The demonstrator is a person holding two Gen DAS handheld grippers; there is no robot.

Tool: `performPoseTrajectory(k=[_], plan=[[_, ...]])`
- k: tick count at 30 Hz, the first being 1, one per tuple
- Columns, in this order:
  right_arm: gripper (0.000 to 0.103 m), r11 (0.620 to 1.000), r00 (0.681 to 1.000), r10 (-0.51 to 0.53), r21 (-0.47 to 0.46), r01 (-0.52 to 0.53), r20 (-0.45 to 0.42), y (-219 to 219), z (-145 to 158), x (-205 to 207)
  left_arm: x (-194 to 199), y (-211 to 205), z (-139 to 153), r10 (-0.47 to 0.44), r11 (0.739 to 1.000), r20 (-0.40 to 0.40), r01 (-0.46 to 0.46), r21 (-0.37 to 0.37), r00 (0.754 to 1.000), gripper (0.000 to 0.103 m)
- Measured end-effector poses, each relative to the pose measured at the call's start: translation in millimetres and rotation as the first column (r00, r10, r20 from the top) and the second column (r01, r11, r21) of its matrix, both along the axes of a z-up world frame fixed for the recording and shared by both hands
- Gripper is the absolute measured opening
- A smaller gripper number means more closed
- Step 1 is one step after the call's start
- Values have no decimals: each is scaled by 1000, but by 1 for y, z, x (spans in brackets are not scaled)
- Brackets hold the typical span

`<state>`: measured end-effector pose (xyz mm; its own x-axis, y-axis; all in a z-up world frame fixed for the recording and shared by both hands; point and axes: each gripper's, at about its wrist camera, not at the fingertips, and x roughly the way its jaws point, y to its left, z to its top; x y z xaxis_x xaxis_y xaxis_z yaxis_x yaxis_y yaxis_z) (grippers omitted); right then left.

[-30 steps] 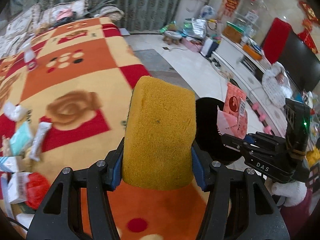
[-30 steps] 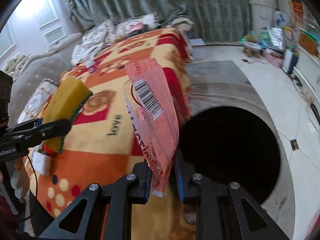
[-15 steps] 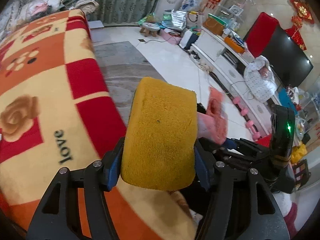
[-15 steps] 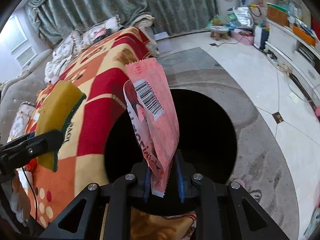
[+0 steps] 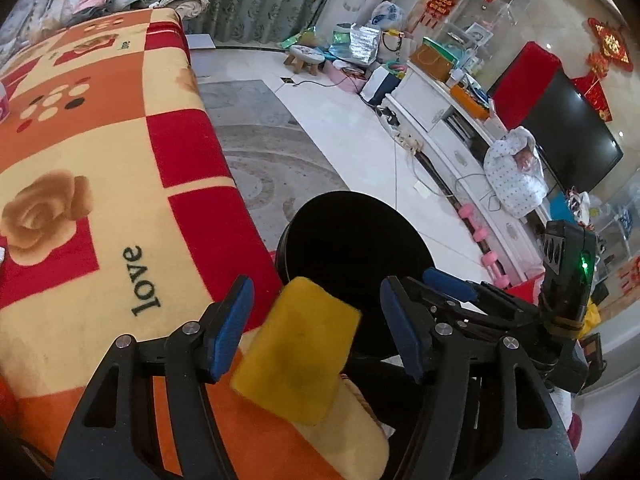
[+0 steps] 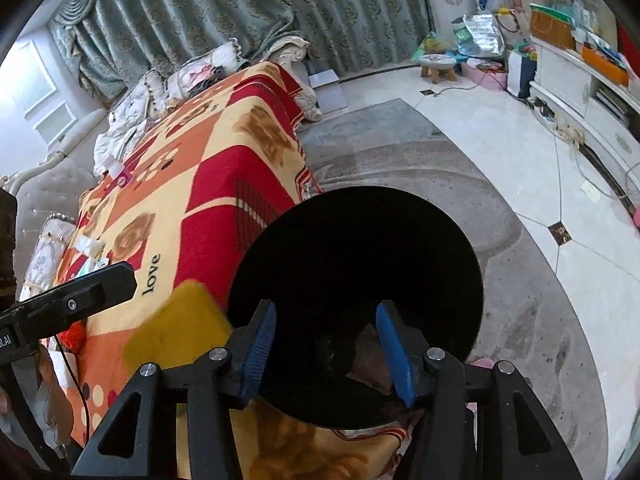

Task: Collect trash
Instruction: 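Open the right tool to drop the packet while the left drops the sponge into the bin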

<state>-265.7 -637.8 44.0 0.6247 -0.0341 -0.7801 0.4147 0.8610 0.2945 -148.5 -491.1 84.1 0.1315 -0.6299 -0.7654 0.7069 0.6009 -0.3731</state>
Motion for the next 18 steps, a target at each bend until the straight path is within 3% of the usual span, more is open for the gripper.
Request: performPoseTrajectory(k=[8, 18], plan=[[51, 1000, 1000, -10, -1, 10, 15, 1, 9, -10, -10, 8, -1, -25, 999, -2, 25, 23, 1000, 65], [51, 1000, 1000, -9, 20, 9, 16, -2, 1, -12, -23, 63, -36, -36, 965, 57, 20, 260, 998, 65]])
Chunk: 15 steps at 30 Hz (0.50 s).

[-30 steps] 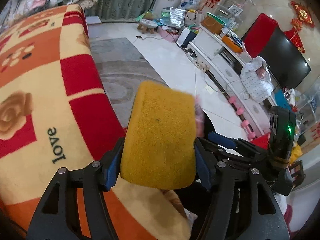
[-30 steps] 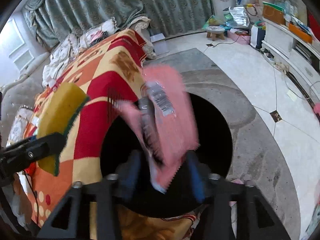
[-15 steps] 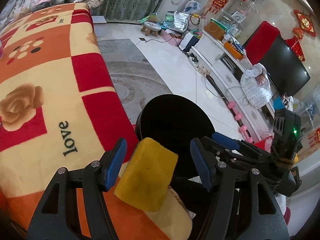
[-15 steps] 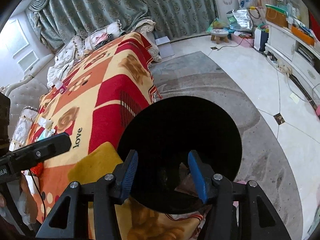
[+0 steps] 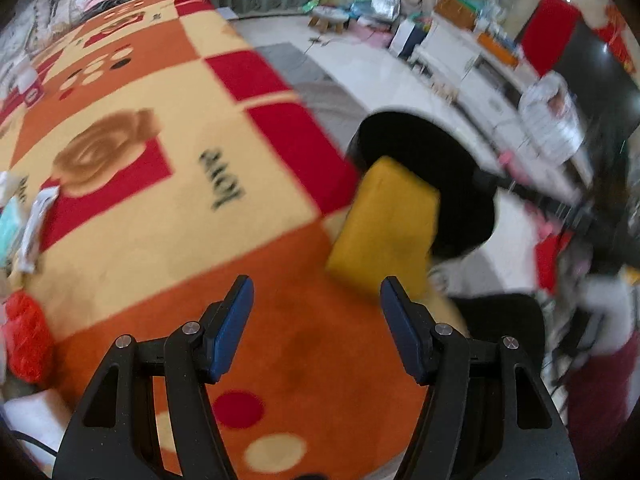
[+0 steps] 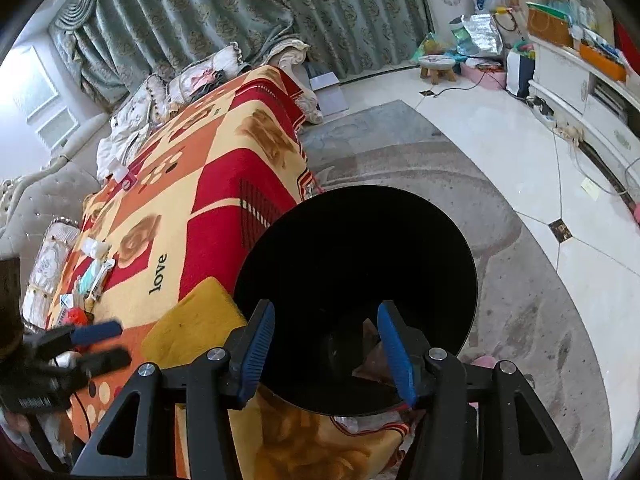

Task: Collect trash
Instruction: 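Open the right tool to drop the packet while the left drops the sponge into the bin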

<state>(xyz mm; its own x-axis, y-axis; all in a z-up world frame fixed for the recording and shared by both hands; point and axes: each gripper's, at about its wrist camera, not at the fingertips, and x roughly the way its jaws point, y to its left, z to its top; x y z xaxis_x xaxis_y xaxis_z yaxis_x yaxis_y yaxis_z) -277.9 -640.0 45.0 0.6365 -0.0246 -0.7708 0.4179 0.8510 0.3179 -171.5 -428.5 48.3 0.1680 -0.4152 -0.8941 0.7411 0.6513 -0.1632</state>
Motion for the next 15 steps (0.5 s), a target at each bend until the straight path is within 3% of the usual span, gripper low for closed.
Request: performPoseTrajectory(k=[4, 11, 15], plan=[[52, 1000, 1000, -16, 1, 16, 9, -7, 2, -4, -5, -9, -18, -23, 998, 1, 22, 57, 1000, 64], [53, 997, 997, -74, -1, 74, 31, -21, 14, -14, -10, -63, 2, -47, 989, -19, 44, -138, 999, 64], [54, 998, 997, -66, -11, 66, 31, -18, 20, -13, -16, -62, 11, -59, 987, -3, 58, -152, 998, 64]])
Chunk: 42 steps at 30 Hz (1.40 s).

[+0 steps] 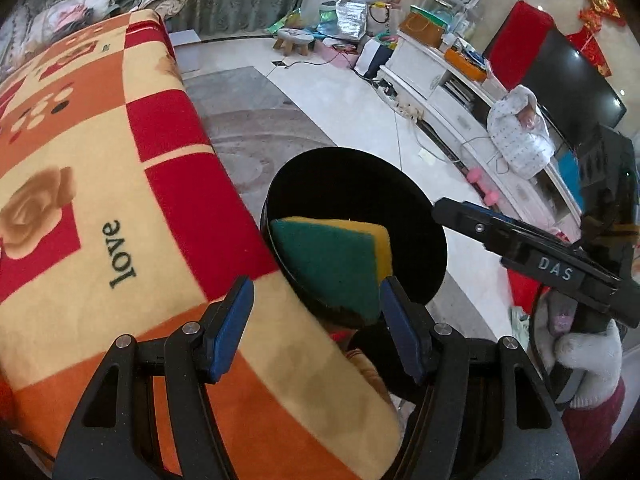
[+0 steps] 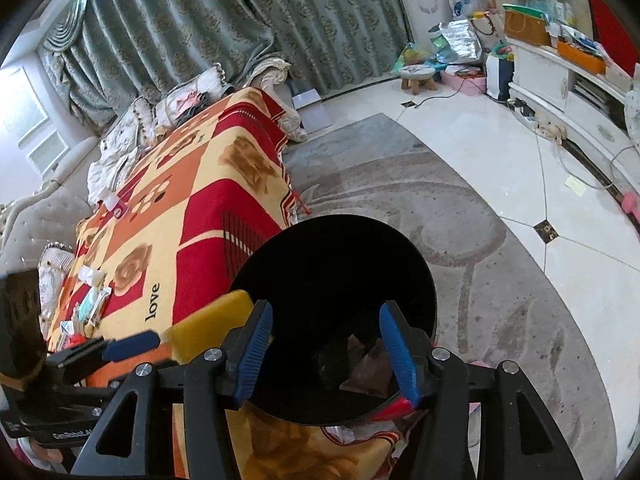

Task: Collect trash
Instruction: 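Open the right tool to drop the packet while the left drops the sponge into the bin, then move both open tools back to the trash on the blanket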

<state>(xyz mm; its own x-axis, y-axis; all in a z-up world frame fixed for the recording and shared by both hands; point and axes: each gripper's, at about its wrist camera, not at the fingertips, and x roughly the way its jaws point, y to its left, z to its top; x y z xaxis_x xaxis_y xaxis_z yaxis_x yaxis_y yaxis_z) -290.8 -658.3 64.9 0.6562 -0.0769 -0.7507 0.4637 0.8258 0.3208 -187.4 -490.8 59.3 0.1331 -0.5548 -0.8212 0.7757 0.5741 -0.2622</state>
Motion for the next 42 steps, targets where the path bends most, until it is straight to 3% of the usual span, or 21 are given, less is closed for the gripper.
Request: performPoseTrajectory(k=[5, 10, 18, 26, 35, 42], plan=[[56, 999, 999, 41, 1, -41, -9, 13, -5, 11, 7, 28, -3, 51, 997, 31, -52, 50, 998, 65], [56, 996, 996, 89, 7, -89, -16, 33, -9, 27, 16, 61, 7, 143, 988, 76, -147, 42, 987, 65], [58, 979, 979, 203, -7, -203, -8, 87, -1, 59, 28, 120, 20, 269, 961, 122, -275, 29, 955, 65], [59, 938, 938, 346, -12, -346, -14, 154, 2, 97, 42, 180, 28, 376, 924, 136, -382, 22, 917, 65], [60, 879, 879, 476, -13, -477, -29, 222, 3, 132, 54, 270, 36, 492, 865, 170, -502, 21, 854, 65], [61, 836, 835, 549, -9, -549, -30, 260, 4, 153, 68, 354, 26, 612, 774, 187, -631, 57, 768, 65]])
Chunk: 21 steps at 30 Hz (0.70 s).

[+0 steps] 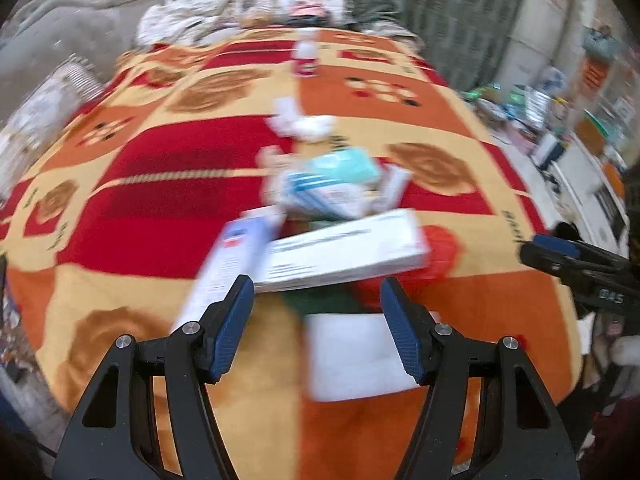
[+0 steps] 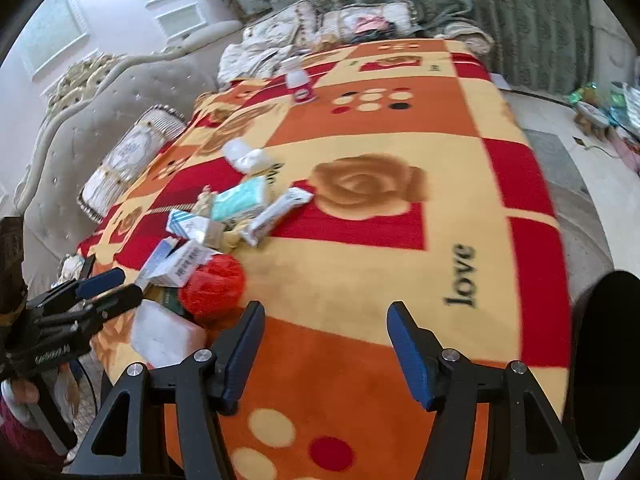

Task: Collect trash
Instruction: 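Move both open tools back to the trash on the blanket, then grasp the white Levamlodipine box with the left tool while the right grasps the Escitalopram box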

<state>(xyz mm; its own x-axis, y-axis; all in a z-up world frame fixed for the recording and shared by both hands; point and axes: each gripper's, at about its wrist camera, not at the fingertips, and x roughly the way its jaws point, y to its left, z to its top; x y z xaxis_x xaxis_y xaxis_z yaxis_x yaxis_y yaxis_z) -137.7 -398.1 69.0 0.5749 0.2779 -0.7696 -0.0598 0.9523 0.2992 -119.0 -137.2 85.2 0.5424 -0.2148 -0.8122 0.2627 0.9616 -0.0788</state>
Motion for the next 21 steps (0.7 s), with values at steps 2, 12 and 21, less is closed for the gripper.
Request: performPoseTrajectory(k=[2, 12, 21], plan=[[62, 1000, 1000, 23, -2, -23, -7, 12, -1, 7, 4, 17, -5, 41, 999, -12, -41, -2, 999, 65], [62, 985, 985, 170, -20, -170, -10, 66, 4, 26, 22, 54, -26, 73, 997, -61, -76, -35, 995, 65], [64, 934, 936, 353, -54, -353, -3, 114, 17, 57, 43, 56, -49, 16, 997, -168, -29, -74, 986, 62]])
